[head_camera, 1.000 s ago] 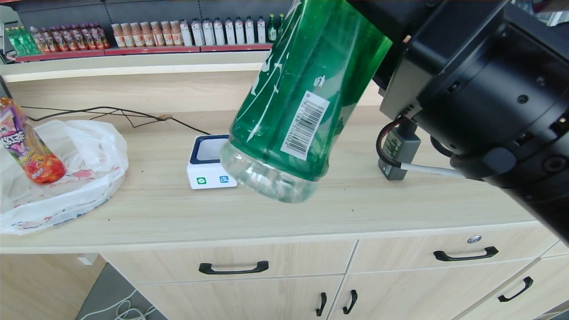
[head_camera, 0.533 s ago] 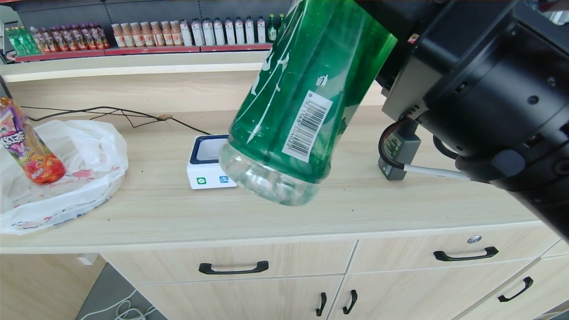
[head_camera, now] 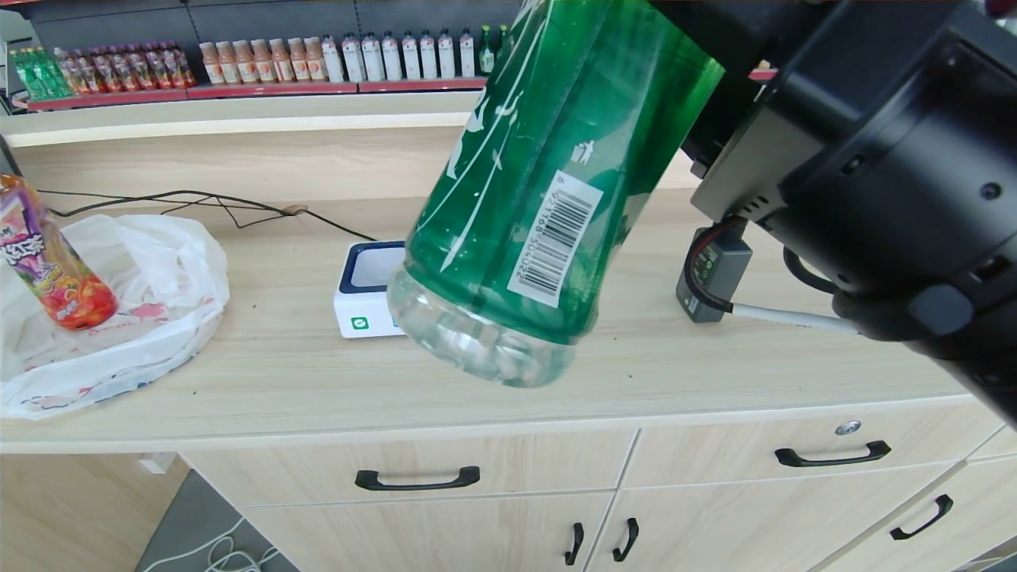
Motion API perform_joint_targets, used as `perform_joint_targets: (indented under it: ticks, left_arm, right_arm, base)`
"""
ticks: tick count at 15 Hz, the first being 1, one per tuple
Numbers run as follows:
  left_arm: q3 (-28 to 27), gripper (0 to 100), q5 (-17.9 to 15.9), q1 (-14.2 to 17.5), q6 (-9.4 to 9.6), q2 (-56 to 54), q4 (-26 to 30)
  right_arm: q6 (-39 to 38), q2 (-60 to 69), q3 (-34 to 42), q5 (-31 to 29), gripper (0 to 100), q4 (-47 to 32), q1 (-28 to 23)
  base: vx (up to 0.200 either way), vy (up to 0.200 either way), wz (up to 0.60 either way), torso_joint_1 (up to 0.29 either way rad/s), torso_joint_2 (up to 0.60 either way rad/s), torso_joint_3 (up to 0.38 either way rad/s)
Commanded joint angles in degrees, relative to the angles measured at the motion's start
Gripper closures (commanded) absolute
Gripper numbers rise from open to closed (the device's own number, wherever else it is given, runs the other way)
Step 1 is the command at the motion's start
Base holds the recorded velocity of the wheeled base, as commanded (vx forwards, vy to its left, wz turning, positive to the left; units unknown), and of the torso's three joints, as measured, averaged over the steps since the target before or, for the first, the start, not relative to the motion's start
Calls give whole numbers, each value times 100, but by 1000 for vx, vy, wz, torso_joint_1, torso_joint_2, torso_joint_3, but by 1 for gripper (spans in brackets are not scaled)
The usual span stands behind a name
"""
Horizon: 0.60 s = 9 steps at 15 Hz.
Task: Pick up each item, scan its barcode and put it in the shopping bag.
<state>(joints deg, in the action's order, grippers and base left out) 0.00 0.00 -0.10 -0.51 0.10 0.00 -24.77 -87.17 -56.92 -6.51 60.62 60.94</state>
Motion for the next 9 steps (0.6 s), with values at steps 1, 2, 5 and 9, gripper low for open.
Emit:
perform_joint_targets:
  ticks: [1, 2, 5, 9]
  left_arm:
    - [0, 0, 0, 1, -2, -1, 0]
    - [0, 0, 0, 1, -2, -1, 0]
    - [0, 0, 0, 1, -2, -1, 0]
    - [0, 0, 0, 1, -2, -1, 0]
  right_arm:
    - [43, 8, 5, 1, 100, 2, 32]
    - [60, 8, 5, 1, 100, 2, 32]
    - [130, -1, 5, 1, 100, 2, 32]
    - [280, -28, 102, -8, 100, 2, 32]
  base:
    - [0, 0, 0, 0, 0, 0]
    - [0, 0, 0, 0, 0, 0]
    - [0, 0, 0, 0, 0, 0]
    - [0, 0, 0, 0, 0, 0]
